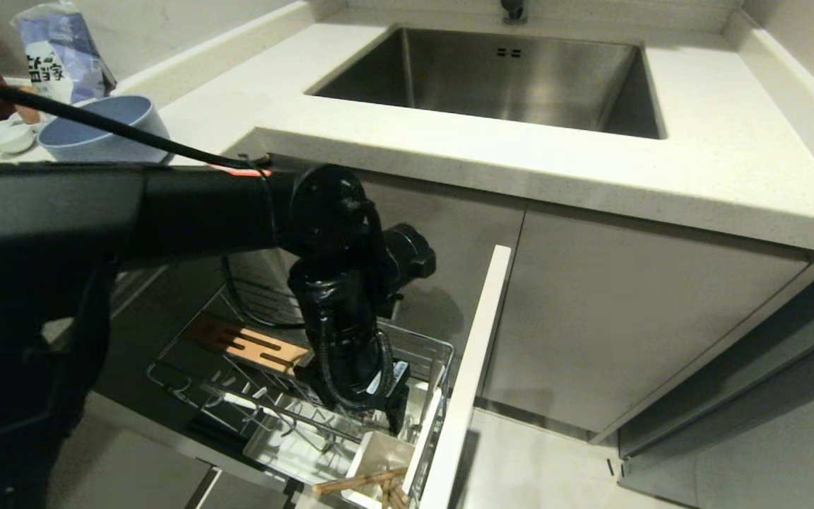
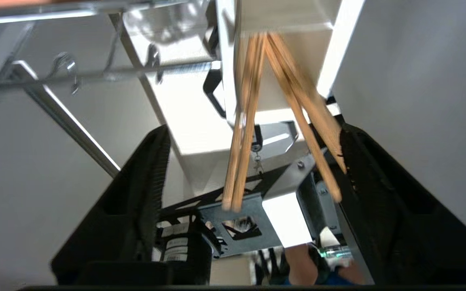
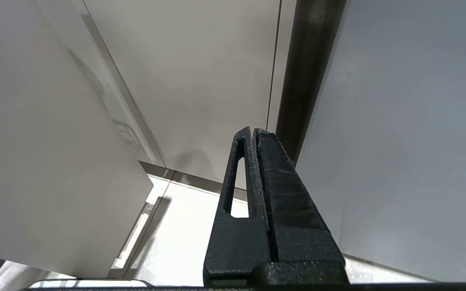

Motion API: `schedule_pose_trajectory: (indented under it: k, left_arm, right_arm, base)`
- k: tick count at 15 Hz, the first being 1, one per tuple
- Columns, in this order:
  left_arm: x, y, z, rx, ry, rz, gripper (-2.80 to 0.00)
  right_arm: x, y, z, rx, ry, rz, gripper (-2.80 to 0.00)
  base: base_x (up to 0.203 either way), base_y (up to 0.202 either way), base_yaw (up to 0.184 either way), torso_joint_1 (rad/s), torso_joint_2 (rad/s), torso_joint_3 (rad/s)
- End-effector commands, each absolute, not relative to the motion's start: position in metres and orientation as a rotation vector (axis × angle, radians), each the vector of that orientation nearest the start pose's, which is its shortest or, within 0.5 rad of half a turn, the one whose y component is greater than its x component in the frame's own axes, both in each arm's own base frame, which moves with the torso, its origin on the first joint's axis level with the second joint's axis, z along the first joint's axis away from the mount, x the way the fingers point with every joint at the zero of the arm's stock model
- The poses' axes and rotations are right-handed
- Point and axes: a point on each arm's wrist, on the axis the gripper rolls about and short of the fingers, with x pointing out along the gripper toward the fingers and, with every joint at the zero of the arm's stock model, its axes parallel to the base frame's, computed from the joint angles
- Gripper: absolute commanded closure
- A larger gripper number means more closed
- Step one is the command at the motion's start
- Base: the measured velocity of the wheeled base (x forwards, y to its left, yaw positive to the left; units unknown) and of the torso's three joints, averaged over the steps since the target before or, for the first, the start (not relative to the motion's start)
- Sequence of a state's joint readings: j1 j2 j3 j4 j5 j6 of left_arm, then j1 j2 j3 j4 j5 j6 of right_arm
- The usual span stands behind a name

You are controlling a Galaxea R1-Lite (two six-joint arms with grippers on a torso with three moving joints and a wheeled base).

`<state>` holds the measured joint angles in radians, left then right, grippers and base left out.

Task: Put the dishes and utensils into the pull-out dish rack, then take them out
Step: Pick up the bowl and place it in the cupboard

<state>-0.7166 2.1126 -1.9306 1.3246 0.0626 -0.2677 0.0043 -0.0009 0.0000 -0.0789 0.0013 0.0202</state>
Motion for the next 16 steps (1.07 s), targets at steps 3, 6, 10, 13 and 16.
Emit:
schedule_pose_trajectory:
  k: [3,6,10,13,16]
  left_arm:
    - [0.218,-0.188,0.271,0.278,1.284,-0.369,0.0]
    - [0.19,-0.158,0.309,0.219,1.148,-0.369,0.0]
    - [0.153,-0.116,0.353,0.11,0.891,-0.319,0.0]
    - [0.133,-0.082,0.385,-0.058,0.65,-0.262,0.0]
    - [0.118,-0.053,0.411,-0.161,0.425,-0.175,0.0]
  right_arm:
    - [-0.021,0.0,0.076,0.021,-0.055,0.007,0.0]
    - [-0.021,0.0,0.076,0.021,-0.055,0.007,0.0]
    - [-0.021,0.0,0.076,0.021,-0.055,0.007,0.0]
    - [-0.021,0.0,0.077,0.022,-0.057,0.007,0.0]
    - [-0.021,0.0,0.076,0.021,-0.055,0.007,0.0]
  base:
    - [0.0,0.0,0.0,0.0,0.0,0.0]
    - [0.0,0.0,0.0,0.0,0.0,0.0]
    - [0.0,0.0,0.0,0.0,0.0,0.0]
    - [0.0,0.0,0.0,0.0,0.0,0.0]
    - [0.0,0.0,0.0,0.0,0.0,0.0]
